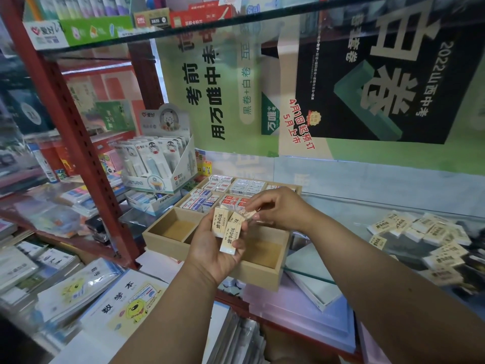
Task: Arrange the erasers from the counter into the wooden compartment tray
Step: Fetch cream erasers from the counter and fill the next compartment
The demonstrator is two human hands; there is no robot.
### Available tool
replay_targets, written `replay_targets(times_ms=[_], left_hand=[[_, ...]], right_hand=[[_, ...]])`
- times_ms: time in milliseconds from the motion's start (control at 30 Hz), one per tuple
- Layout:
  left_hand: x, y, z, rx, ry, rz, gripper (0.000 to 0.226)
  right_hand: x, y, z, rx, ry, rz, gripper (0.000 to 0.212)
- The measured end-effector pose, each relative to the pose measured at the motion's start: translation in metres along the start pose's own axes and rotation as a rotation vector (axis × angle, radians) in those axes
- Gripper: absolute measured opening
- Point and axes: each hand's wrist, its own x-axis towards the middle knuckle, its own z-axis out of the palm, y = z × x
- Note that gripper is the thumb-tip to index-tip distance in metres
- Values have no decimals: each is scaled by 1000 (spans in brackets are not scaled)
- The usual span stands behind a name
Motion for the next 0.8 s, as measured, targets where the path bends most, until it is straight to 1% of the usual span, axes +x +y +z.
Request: replay_targets(times_ms=[67,133,167,267,400,467,533,567,633,667,733,800], left_hand=[[-1,1,0,-17,1,4,63],[-3,2,1,-41,5,26,56],[-4,2,2,-56,10,38,53],[-4,0,1,-84,35,56,50],[-1,-1,0,-83,53,65,51],[0,-1,0,-85,58,68,50],[0,-1,-1,-89,62,68,47],[0,-1,-1,-89,63,68,45],[0,-1,-1,-88,65,75,42],[-1,-1,0,-88,68,78,42],[0,-1,0,-86,72,78,42],[1,-1,0,-81,75,76,44]], right_hand=[[-1,3,-9,14,125,63,22],[-2,8,-18,-38,238,154,20],[-3,12,-21,-69,258,203,19],[-6,20,-20,-132,193,265,17],[-2,25,-9,-229,119,269,13],[1,31,-3,-335,45,279,8],[4,35,2,-435,-34,287,12],[5,37,3,-427,-39,306,18],[6,37,3,-293,-24,357,33],[5,36,4,-211,-11,366,35],[3,36,6,-90,19,362,31],[-2,33,6,-53,9,364,26]])
